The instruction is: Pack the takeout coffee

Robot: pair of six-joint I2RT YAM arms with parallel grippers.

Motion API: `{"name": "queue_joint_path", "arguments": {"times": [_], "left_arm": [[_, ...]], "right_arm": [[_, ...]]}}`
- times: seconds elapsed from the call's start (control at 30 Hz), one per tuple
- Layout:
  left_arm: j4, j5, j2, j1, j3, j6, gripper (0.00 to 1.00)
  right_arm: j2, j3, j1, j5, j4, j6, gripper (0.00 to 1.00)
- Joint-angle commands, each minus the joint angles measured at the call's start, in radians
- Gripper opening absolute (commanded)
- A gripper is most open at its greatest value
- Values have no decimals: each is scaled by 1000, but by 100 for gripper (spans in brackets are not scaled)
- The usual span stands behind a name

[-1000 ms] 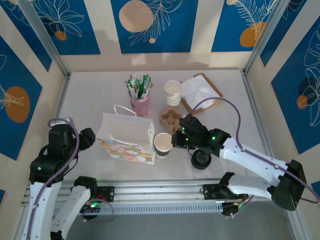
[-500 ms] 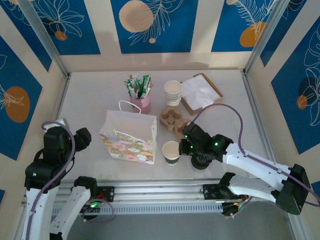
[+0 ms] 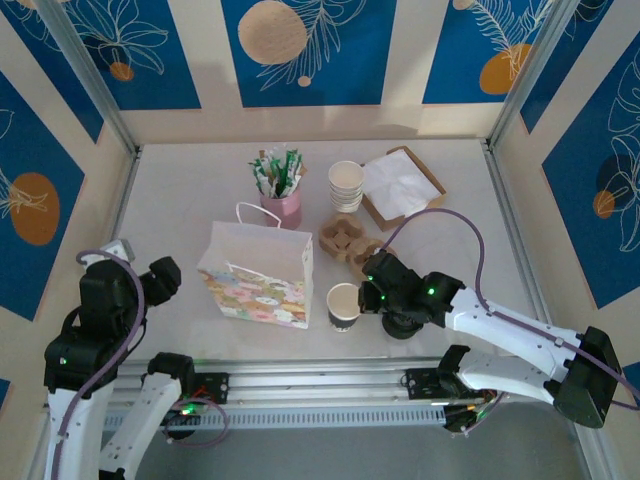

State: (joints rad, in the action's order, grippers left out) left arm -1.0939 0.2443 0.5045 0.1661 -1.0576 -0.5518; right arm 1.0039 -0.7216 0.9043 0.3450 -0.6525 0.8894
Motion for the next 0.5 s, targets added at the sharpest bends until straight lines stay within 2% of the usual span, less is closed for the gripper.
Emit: {"name": "queue_joint_path", "arguments": {"times": [0.0,0.1,0.3,0.37,0.47], "left_arm": [[5,4,-23,5,-19,-13,77],[8,27,-38,6,-16,-11,78],[9,31,-44,5,-8,-3,78],[5,29,-43,6,-8,6,78],[-11,38,-44,6,-7,19,79]], "right_arm": [[-11,-39,7,42,-54,-7,16],[-2,-64,8,49,-84,-18,27],[-10,-146,6,44,-138,-19,39],[-10,-192,8,57,-189,-10,42],[-8,-266,-10,106,-339,56,55]]}}
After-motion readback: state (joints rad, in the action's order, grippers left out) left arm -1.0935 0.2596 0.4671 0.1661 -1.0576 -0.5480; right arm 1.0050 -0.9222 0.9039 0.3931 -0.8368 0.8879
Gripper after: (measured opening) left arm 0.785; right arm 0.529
